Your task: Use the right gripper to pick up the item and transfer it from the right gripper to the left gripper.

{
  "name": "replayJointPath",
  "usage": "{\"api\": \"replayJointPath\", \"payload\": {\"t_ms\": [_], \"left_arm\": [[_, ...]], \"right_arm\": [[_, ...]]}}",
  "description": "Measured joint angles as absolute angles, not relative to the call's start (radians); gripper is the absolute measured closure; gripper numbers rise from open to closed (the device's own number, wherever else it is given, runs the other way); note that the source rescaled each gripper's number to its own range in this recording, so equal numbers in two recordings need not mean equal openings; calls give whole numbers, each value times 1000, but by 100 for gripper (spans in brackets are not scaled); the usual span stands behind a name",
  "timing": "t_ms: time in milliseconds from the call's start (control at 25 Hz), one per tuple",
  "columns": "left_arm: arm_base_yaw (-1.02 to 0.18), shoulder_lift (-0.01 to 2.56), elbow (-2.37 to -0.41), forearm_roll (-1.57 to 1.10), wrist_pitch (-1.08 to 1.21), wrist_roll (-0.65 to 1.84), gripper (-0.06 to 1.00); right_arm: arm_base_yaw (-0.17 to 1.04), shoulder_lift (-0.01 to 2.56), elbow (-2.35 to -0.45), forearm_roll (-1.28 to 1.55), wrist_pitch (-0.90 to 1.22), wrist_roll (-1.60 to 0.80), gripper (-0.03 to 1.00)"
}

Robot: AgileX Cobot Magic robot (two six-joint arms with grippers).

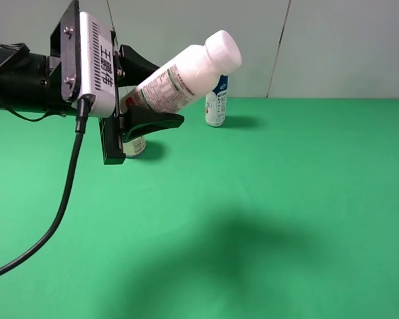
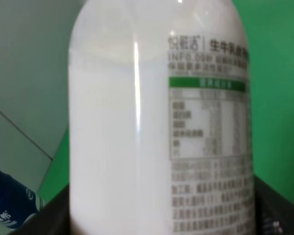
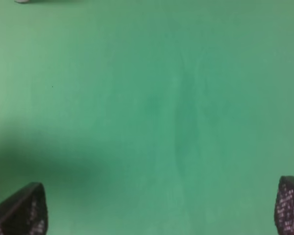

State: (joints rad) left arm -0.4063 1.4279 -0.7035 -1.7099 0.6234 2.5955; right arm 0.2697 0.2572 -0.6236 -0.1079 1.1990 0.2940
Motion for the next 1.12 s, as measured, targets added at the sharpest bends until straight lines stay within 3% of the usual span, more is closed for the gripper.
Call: {"api": "replayJointPath", "payload": {"t_ms": [1120], "left_arm": [[-406,1428,-703,-1710,623,2597,94]], "right_arm": [[270,253,-498,-130,1035,190,-3]]}}
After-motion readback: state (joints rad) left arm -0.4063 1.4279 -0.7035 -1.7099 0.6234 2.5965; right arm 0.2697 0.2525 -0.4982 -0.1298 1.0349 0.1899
